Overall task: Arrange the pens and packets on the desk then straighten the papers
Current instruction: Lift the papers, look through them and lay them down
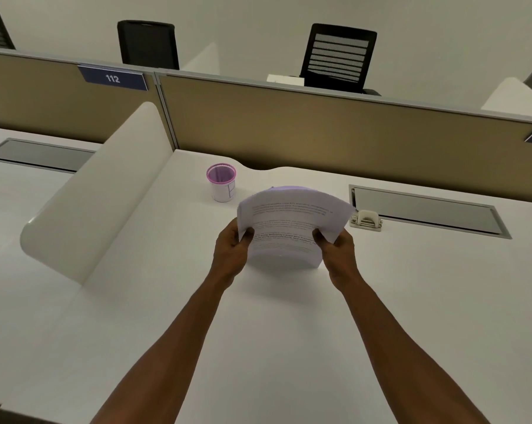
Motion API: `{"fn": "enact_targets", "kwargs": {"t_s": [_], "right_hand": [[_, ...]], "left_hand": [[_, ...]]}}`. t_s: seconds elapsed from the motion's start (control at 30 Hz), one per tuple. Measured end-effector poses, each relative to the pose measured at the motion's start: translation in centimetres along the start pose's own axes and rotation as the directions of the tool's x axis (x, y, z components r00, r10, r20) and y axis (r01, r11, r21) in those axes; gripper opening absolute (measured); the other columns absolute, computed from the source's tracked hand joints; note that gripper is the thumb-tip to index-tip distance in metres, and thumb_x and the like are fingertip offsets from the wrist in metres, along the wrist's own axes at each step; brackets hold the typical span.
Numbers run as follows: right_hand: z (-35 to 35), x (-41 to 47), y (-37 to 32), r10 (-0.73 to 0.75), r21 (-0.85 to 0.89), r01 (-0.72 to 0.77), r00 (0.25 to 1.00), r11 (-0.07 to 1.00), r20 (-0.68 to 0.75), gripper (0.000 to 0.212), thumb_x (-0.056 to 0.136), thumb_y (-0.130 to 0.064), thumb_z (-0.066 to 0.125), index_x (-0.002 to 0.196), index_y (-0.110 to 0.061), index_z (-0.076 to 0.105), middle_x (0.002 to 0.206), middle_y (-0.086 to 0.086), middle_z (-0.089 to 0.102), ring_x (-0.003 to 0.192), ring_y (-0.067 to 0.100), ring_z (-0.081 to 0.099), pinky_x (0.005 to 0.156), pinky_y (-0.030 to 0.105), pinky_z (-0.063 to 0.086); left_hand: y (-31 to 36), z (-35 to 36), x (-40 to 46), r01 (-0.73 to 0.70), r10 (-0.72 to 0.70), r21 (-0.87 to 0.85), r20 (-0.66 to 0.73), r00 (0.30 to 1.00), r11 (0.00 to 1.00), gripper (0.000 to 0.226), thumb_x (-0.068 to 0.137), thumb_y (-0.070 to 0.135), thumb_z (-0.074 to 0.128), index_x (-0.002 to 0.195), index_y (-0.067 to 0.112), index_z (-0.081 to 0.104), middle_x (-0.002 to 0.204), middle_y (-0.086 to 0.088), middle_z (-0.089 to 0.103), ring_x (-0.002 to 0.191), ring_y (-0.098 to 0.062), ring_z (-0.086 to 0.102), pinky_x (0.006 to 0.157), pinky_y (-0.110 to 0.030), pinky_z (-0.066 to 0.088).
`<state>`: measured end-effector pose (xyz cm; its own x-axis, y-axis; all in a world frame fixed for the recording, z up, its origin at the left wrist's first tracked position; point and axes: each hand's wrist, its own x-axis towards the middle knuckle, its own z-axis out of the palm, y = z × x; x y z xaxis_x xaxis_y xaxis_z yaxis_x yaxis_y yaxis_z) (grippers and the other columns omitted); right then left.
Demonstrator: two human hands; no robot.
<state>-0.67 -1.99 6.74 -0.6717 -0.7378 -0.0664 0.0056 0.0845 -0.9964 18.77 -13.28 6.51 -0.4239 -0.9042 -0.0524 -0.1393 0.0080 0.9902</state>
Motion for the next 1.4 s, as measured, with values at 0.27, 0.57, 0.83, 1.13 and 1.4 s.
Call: {"fn": "enact_targets", "kwargs": {"t_s": [0.27, 0.57, 0.83, 1.13, 1.4], "right_hand": [[0.7, 0.2, 0.5, 0.058, -0.07, -0.058, 0.998, 0.996, -0.009, 0.028, 0.095, -0.014, 0.063, 0.123, -0.016, 0.063, 0.115, 0.006, 0.068, 0.108, 0.028, 0.063, 0.096, 0.054, 0.054], [1.2, 0.3, 1.0, 0.065, -0.103, -0.064, 0.998, 0.993, 0.003, 0.031, 0.092, -0.015, 0.067, 0.123, -0.018, 0.062, 0.114, 0.004, 0.068, 0.108, 0.027, 0.063, 0.095, 0.052, 0.054], [1.6, 0.5, 0.2, 0.024, -0.117, -0.022, 1.0, 0.993, 0.018, 0.028, 0.094, -0.017, 0.064, 0.121, -0.022, 0.063, 0.109, -0.001, 0.07, 0.101, 0.021, 0.066, 0.088, 0.045, 0.058], [4.2, -0.2, -0.2, -0.041, -0.147, 0.056, 0.994, 0.988, 0.102, 0.022, 0.095, -0.021, 0.064, 0.116, -0.026, 0.064, 0.105, -0.006, 0.071, 0.096, 0.018, 0.069, 0.077, 0.032, 0.061], [7.7, -0.2, 0.9, 0.095, -0.06, -0.088, 0.986, 0.994, 0.134, 0.032, 0.088, -0.015, 0.071, 0.12, -0.018, 0.064, 0.111, -0.001, 0.073, 0.095, 0.023, 0.073, 0.084, 0.046, 0.061]], "left_hand": [[0.0, 0.3, 0.3, 0.017, -0.019, 0.068, 0.029, 0.999, 0.998, 0.03, 0.102, 0.017, 0.048, 0.129, 0.019, 0.059, 0.117, -0.002, 0.068, 0.111, -0.022, 0.063, 0.095, -0.046, 0.055], [-0.5, -0.2, 0.4, 0.021, -0.024, 0.07, 0.047, 0.999, 0.997, 0.035, 0.101, 0.018, 0.049, 0.136, 0.024, 0.054, 0.124, 0.0, 0.065, 0.114, -0.022, 0.06, 0.096, -0.041, 0.054], [-0.6, -0.8, 0.9, -0.009, 0.008, 0.048, 0.023, 1.0, 0.999, 0.034, 0.103, 0.013, 0.042, 0.13, 0.027, 0.057, 0.113, 0.002, 0.067, 0.109, -0.021, 0.064, 0.088, -0.037, 0.059], [-0.9, -4.0, 0.0, -0.055, 0.05, -0.044, -0.106, 0.993, 0.998, 0.029, 0.1, 0.019, 0.047, 0.12, 0.039, 0.054, 0.111, 0.013, 0.067, 0.103, -0.016, 0.067, 0.08, -0.034, 0.061], [-2.4, -8.2, -0.7, 0.035, -0.092, -0.189, -0.301, 0.949, 0.981, 0.02, 0.098, 0.022, 0.059, 0.117, 0.024, 0.063, 0.108, -0.001, 0.071, 0.093, -0.024, 0.072, 0.075, -0.041, 0.062]]}}
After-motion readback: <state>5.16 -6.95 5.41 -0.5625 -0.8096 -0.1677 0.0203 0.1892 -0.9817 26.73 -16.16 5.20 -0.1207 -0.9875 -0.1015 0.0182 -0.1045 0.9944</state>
